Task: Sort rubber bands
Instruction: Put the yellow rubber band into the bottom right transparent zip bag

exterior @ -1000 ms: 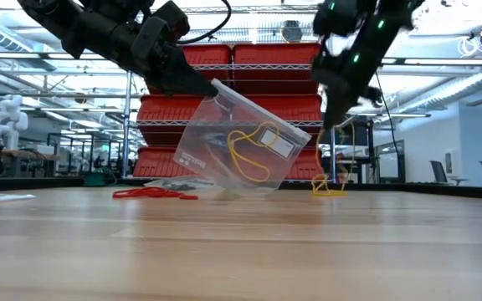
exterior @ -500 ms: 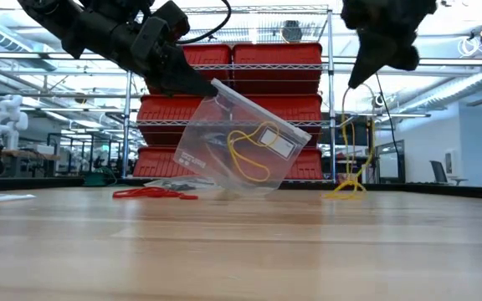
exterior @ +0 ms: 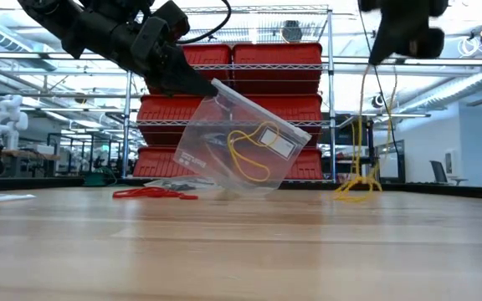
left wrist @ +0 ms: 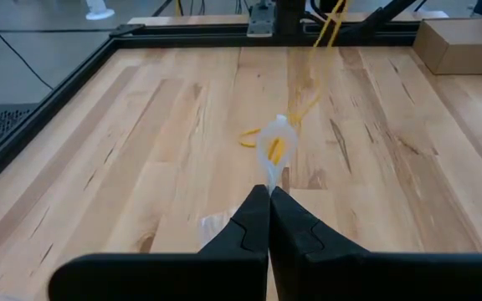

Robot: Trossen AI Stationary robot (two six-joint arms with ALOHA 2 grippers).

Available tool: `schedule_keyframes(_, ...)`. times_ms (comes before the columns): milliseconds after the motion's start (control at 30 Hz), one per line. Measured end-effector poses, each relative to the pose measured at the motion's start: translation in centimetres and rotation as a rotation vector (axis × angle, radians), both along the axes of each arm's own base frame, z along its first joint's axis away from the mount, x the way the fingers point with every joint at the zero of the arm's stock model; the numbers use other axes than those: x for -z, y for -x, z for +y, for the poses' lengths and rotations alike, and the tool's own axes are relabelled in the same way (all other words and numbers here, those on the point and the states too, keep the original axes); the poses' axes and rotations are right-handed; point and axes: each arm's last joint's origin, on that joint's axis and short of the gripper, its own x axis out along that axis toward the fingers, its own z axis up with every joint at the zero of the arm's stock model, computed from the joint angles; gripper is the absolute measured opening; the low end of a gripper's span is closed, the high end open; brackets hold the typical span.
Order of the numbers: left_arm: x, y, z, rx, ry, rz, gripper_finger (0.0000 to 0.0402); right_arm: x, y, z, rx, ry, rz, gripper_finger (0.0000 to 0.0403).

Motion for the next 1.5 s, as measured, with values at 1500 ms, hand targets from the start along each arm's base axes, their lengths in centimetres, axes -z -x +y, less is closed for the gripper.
schedule_keyframes(1500,0.1,0.1,0.0,0.0,-0.001,0.014,0.0002,2.3,-3.9,-3.9,0.073,0.271,0.681,0.0)
